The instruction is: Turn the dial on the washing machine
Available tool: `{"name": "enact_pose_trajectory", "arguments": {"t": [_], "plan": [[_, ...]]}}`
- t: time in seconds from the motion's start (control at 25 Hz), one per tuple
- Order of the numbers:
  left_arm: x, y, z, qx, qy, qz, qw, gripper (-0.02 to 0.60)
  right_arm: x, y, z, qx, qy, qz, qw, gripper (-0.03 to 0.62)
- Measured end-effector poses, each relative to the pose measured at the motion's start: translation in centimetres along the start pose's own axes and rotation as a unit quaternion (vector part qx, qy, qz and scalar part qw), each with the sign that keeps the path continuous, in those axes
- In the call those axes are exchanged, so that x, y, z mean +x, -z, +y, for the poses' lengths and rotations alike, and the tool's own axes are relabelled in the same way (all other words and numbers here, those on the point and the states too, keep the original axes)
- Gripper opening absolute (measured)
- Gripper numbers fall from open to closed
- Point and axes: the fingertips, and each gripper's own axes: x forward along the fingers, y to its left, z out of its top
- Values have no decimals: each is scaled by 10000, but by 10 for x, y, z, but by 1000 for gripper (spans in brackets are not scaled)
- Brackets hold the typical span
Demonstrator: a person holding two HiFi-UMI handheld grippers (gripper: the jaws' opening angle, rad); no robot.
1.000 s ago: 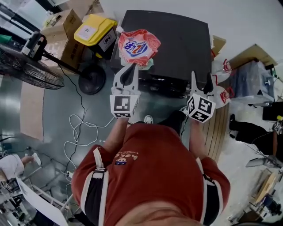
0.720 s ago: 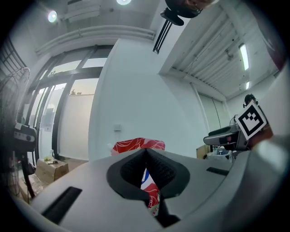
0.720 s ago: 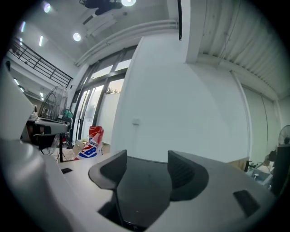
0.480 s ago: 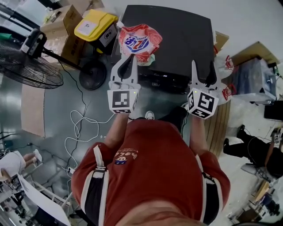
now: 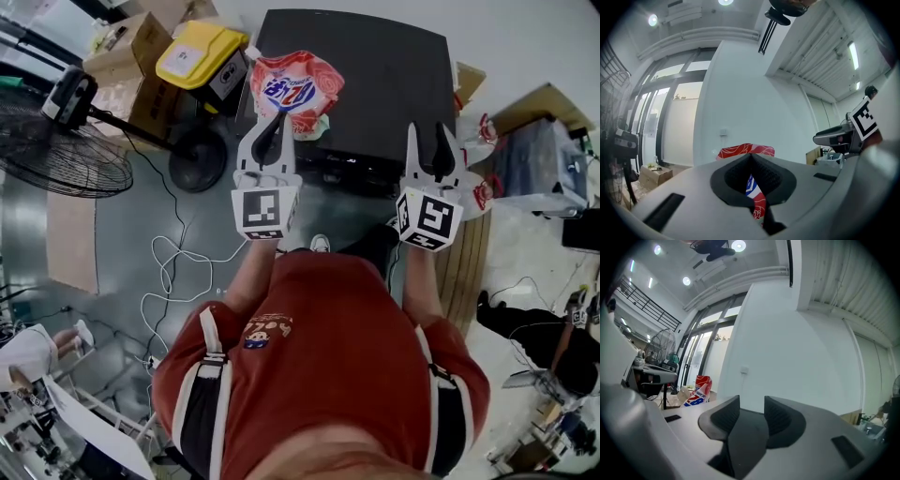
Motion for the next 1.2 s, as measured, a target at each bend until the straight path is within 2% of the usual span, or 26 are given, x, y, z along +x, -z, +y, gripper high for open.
{"name": "enact_pose_trajectory", "arguments": {"t": [0.28,0.92,1.2], "plan": [[2,0,2,-18,4,-31,10000,9,4,1,11,110,-273,-33,9996,9],[-3,-1,1,7,12,-41,10000,9,3,-4,24,67,-589,-60,9982,8],[-5,4,-1,-26,59,1,10000,9,2,4,25,86,-543,51,9985,8]]}}
